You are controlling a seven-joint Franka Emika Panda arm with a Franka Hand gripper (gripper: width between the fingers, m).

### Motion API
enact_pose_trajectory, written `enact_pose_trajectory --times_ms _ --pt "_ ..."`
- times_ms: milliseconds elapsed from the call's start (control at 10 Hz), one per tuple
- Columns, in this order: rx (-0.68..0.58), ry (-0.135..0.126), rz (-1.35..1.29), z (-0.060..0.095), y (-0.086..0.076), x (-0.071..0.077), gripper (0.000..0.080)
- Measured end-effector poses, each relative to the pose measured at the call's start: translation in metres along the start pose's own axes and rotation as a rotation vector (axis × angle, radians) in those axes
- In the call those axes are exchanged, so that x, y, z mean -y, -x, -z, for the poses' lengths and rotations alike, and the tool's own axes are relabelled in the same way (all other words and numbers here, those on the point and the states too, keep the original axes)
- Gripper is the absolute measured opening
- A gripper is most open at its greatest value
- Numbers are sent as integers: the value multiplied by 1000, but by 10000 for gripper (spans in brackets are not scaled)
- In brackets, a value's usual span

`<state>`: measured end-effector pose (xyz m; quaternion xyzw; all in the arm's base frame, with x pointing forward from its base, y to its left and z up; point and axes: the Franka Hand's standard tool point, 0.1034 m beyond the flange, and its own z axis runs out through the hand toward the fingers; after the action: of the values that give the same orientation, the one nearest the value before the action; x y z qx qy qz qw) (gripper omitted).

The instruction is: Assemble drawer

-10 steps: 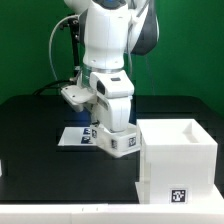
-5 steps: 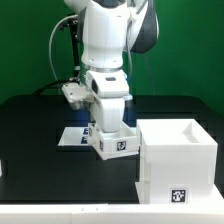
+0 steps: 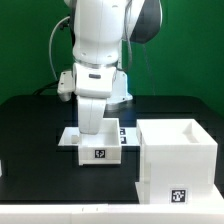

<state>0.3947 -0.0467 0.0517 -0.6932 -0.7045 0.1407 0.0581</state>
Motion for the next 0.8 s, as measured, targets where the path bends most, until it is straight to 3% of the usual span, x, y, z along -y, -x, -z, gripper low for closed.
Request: enact_pose_trajectory --times_ms 300,500,600,700,800 --pt "-57 -4 -45 1 10 -6 39" --pt "-56 -9 -53 23 18 -30 39" --pt "-49 8 -50 30 19 -39 39" --pt "-51 -50 -50 25 19 -30 39" --pt "-50 -130 -51 25 21 -27 39"
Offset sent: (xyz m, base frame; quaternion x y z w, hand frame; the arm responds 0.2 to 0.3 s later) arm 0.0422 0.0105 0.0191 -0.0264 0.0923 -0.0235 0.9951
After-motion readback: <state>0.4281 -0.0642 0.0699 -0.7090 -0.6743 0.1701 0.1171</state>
